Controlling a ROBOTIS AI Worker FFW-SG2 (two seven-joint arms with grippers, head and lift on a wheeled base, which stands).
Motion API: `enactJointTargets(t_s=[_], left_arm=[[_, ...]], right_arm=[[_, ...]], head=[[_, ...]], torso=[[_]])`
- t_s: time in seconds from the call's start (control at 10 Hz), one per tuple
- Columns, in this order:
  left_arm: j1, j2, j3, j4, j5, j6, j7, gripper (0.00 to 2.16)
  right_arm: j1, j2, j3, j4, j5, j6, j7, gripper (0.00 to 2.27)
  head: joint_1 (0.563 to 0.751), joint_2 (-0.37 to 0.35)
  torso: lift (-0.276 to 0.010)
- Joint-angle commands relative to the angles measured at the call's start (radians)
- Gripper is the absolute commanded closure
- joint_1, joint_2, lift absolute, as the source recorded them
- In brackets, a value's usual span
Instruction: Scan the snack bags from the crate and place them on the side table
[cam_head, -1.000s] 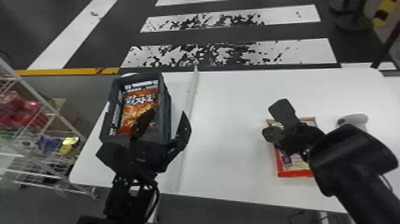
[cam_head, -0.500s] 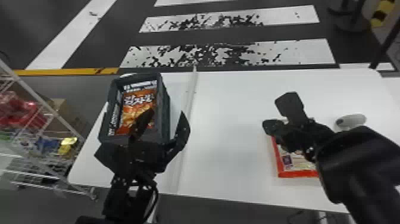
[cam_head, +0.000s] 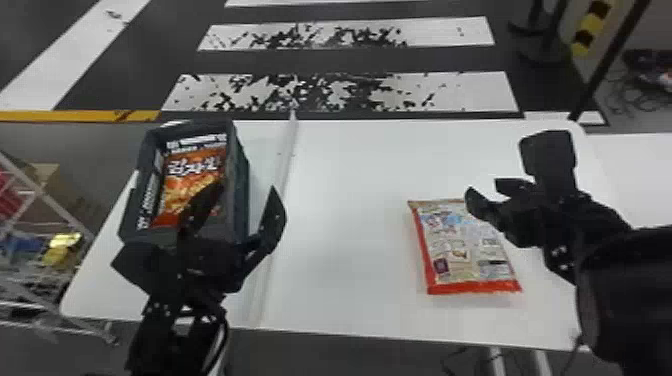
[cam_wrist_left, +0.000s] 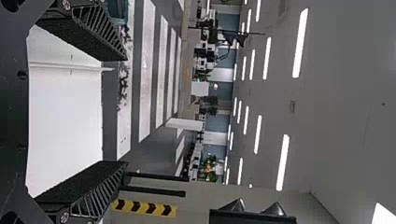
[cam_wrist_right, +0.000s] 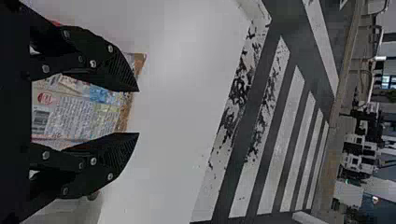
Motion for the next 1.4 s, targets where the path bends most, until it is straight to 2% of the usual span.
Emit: enactJointTargets(t_s=[0.0,0.3,0.6,1.1,1.2,1.3], left_arm=[[0.000,-0.002,-0.011,-0.004,0.000,0.000,0.002,0.08],[0.000,0.000,-0.015,-0.002,-0.001,0.000,0.002,0.08],[0.000,0.005,-0.015,0.004,-0.001,0.000,0.002,0.08],[-0.002,0.006,-0.014,0.013,0.000,-0.003,0.002,0.08],[-0.002,0.006,-0.012,0.013,0.000,-0.006,0.002,0.08],[-0.002,0.005,-0.011,0.013,0.000,-0.006,0.002,0.08]], right_arm=[[0.042,-0.016,-0.064,-0.047,-0.019,0.037,-0.012,0.05],[0.050,-0.063,-0.156,-0.004,-0.050,0.061,-0.012,0.06],[-0.036,-0.097,-0.173,0.177,-0.070,0.077,0.001,0.07],[-0.248,-0.103,-0.153,0.551,-0.070,-0.006,0.019,0.09],[-0.278,-0.108,-0.145,0.603,-0.065,-0.009,0.034,0.17],[-0.295,-0.111,-0.138,0.639,-0.062,-0.009,0.039,0.36]], head=[[0.695,0.061],[0.695,-0.049],[0.695,-0.110],[0.695,-0.132],[0.695,-0.135],[0.695,-0.135]], torso=[[-0.050],[-0.050],[-0.050],[-0.050],[-0.050],[-0.050]])
